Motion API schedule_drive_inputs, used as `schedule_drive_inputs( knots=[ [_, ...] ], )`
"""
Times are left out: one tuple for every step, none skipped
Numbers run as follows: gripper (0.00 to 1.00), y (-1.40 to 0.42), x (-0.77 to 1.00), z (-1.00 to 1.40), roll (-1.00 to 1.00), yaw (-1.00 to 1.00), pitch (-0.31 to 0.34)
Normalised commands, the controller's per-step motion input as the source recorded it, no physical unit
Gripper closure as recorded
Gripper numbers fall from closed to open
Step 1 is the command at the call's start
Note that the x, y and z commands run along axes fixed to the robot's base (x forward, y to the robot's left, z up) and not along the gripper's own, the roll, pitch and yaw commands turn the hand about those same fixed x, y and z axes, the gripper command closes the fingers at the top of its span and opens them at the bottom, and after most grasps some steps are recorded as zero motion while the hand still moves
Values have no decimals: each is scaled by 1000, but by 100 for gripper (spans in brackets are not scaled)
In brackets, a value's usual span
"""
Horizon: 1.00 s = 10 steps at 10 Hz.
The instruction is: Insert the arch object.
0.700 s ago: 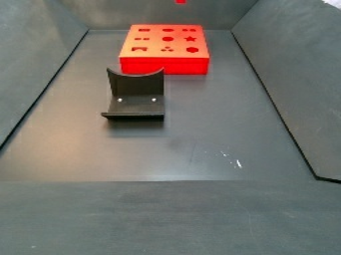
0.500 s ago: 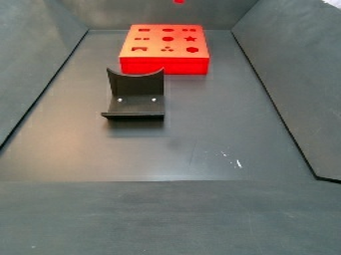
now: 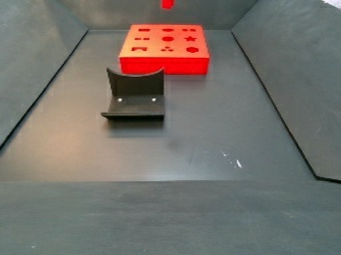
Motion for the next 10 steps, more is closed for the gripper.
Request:
schedule_drive_inputs(
  knots=[
    [100,189,311,-269,140,-760,0],
    [100,174,286,-263,149,-766,0],
    [100,157,269,-229,134,-794,0],
    [100,157,254,-214,127,-800,0],
    [100,163,149,-243,141,-791,43],
    [100,177,126,-286,157,-743,107],
    [100,174,126,-269,151,-754,100],
    [100,163,120,-246,141,-774,84],
    [100,160,120,-240,140,-777,83],
    [100,126,137,-143,103,-794,60]
  ],
)
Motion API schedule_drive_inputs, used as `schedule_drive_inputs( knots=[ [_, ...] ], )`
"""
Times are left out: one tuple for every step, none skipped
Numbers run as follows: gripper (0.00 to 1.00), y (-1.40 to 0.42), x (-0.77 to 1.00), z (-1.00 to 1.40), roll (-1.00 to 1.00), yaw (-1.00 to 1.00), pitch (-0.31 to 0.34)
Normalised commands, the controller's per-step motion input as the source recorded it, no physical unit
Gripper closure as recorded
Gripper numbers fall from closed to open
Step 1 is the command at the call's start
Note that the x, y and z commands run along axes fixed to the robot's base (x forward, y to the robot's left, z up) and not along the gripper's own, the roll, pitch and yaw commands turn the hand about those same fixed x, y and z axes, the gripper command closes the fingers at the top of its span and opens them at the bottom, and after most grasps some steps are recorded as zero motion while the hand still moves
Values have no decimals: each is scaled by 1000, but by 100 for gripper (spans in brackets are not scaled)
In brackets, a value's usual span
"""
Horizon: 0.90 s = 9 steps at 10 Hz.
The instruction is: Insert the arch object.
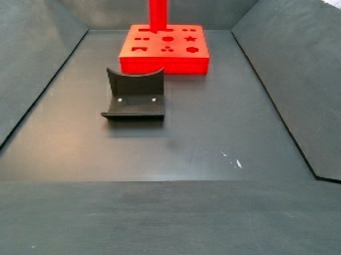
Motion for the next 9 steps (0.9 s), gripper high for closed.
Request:
schedule_drive_inputs(
  knots=[
    [100,46,194,0,14,-834,4],
    [100,80,269,180,-79,-874,0],
    [100,54,283,177,-123,-874,0],
    [100,20,257,120,-141,-886,0],
    [100,14,234,83,-131,-903,0],
    [100,0,214,26,-131,-920,0],
    [100,0,189,0,-126,-937,0],
    [100,0,183,0,-114,-946,0],
    [100,0,183,-43,-94,-954,0]
  ],
)
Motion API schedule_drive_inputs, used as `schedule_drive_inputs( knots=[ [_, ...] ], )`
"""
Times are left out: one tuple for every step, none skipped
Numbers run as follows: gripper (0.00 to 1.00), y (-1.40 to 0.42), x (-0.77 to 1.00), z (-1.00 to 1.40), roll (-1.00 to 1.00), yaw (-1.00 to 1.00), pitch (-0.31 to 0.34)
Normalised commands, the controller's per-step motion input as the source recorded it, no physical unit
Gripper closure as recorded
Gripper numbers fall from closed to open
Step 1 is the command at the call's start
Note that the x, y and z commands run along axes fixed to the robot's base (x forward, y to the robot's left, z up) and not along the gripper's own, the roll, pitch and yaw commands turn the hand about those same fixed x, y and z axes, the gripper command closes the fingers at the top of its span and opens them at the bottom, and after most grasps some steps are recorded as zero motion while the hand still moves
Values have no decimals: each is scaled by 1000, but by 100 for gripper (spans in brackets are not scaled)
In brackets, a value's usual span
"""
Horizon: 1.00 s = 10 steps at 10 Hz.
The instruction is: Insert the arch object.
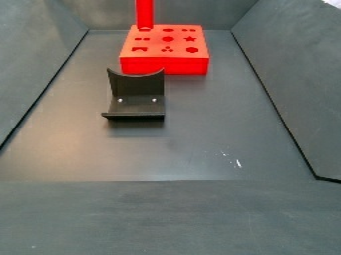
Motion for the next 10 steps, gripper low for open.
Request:
schedule_drive_inputs(
  knots=[
    [100,0,197,-157,-147,-934,0],
    [100,0,123,-180,-180,-891,-30],
    [100,0,137,-231,-187,-866,-39],
    [100,11,334,-300,-234,-760,-24],
    [100,0,254,-177,-163,-429,-36],
    [100,-17,0,-34,0,0,0],
    [100,0,534,-143,0,-289,280],
    [100,0,386,-237,4,-274,457],
    [100,0,303,-83,0,-263,500],
    [100,0,257,0,0,-243,500]
  ],
)
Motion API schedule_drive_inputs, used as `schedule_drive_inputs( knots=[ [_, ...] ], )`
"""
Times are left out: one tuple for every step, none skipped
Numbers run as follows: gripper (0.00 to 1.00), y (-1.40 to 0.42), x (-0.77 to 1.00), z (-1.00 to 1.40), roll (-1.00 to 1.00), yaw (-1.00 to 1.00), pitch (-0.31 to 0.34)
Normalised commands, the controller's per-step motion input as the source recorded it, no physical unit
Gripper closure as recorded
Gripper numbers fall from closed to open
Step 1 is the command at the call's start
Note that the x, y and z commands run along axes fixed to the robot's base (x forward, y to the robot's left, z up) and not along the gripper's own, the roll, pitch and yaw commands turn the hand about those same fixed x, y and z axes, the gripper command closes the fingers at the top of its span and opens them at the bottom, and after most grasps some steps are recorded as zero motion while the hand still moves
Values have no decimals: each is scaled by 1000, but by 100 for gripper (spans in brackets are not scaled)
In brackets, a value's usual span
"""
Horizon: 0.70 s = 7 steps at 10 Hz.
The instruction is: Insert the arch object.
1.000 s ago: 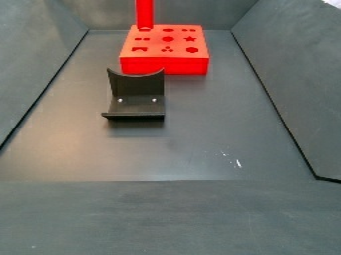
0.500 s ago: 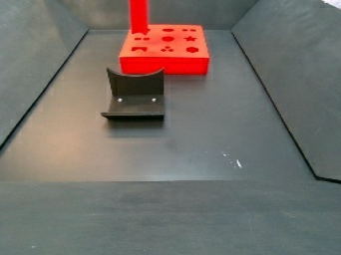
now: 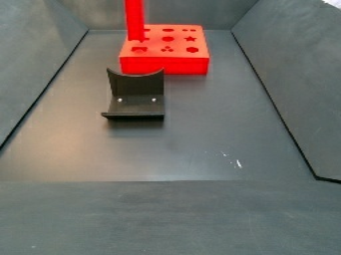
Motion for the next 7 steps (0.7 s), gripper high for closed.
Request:
schedule_drive_inputs(
  knots=[
    [100,17,240,17,39,-160,500],
    [100,0,337,154,43,-63,500],
    [100,0,0,-37,0,0,0],
    [100,-49,3,-294,1,200,-77],
    [100,0,0,-240,0,406,-147],
    [100,0,-131,-171,0,423,-177],
    [100,0,-206,-9,0,323,-190]
  ],
)
